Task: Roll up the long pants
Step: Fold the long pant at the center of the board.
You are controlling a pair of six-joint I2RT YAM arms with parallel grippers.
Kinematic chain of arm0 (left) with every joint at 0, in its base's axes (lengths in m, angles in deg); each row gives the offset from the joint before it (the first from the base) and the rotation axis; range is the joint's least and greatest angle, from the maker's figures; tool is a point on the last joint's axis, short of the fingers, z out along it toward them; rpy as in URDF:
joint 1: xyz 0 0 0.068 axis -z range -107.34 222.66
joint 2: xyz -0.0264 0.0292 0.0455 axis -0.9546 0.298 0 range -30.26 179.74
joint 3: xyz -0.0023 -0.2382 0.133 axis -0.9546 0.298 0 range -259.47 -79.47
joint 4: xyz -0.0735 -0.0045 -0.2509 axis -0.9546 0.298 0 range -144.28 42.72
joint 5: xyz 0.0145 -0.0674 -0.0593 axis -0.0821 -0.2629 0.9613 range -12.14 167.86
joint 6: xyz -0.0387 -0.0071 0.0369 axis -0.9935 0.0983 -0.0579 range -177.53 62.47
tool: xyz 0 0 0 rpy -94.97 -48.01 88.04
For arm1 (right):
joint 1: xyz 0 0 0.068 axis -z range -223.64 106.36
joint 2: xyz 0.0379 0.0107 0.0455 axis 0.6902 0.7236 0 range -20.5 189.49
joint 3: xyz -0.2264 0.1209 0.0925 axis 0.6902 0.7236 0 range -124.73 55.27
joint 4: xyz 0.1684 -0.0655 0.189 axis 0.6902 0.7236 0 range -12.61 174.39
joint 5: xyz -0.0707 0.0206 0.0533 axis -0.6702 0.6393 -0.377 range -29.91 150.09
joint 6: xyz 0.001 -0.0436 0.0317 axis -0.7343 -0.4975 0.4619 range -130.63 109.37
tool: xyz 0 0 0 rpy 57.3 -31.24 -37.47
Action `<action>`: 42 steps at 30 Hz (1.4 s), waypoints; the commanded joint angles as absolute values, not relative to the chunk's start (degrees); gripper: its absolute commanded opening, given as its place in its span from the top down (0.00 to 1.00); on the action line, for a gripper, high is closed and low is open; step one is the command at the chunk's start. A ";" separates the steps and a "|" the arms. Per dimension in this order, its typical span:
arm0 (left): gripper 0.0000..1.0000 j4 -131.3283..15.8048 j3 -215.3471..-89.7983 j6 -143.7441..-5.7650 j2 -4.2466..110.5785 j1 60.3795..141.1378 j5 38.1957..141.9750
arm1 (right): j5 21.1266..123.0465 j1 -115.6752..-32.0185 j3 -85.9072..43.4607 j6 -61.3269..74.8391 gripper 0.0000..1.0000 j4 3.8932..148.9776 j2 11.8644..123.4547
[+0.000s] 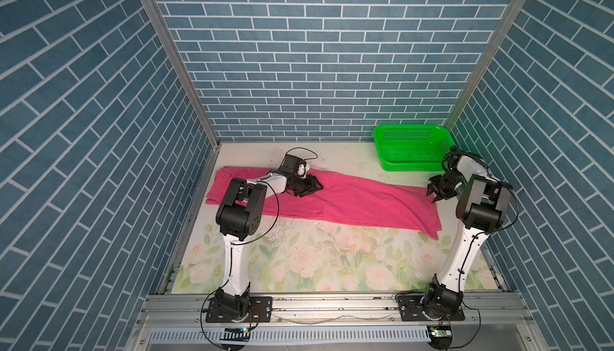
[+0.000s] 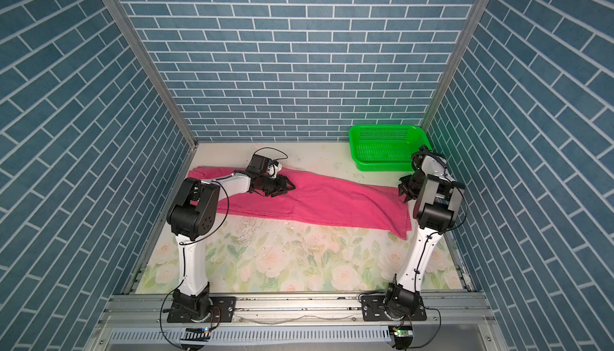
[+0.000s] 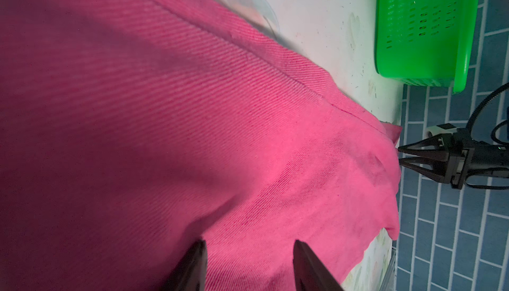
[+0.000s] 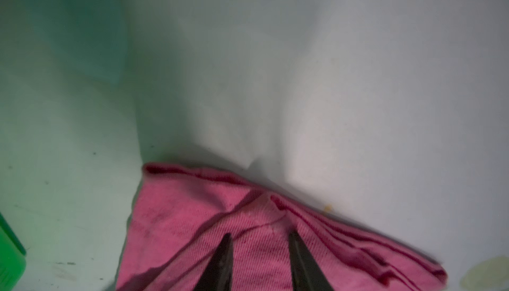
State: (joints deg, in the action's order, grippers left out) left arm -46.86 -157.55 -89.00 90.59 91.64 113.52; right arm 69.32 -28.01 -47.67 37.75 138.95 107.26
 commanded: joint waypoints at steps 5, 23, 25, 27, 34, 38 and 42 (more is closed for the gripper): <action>0.45 -40.88 -156.72 -88.20 92.15 90.33 108.97 | 68.35 -28.59 -49.10 39.91 0.57 139.51 109.47; 0.45 -40.42 -156.64 -88.01 91.82 90.33 108.70 | 66.25 -28.88 -51.17 40.08 0.76 140.18 113.06; 0.45 -40.26 -156.55 -87.86 91.64 90.33 108.61 | 65.68 -28.97 -51.01 40.24 0.84 140.24 113.42; 0.45 -40.04 -156.46 -87.72 91.40 90.33 108.53 | 65.45 -29.10 -50.82 40.26 0.94 140.14 113.79; 0.45 -39.84 -156.15 -87.55 90.89 90.33 108.40 | 65.79 -29.12 -50.38 40.34 1.00 139.51 113.34; 0.45 -40.43 -156.28 -87.85 91.11 90.33 108.61 | 67.47 -29.14 -48.35 41.86 0.72 138.32 109.71; 0.45 -40.98 -156.71 -88.21 91.73 90.41 109.05 | 68.61 -29.32 -45.64 44.44 0.73 135.84 106.94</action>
State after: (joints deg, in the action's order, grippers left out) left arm -46.03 -157.64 -88.58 90.38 91.62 113.03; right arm 67.84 -28.99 -47.95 40.66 138.31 107.78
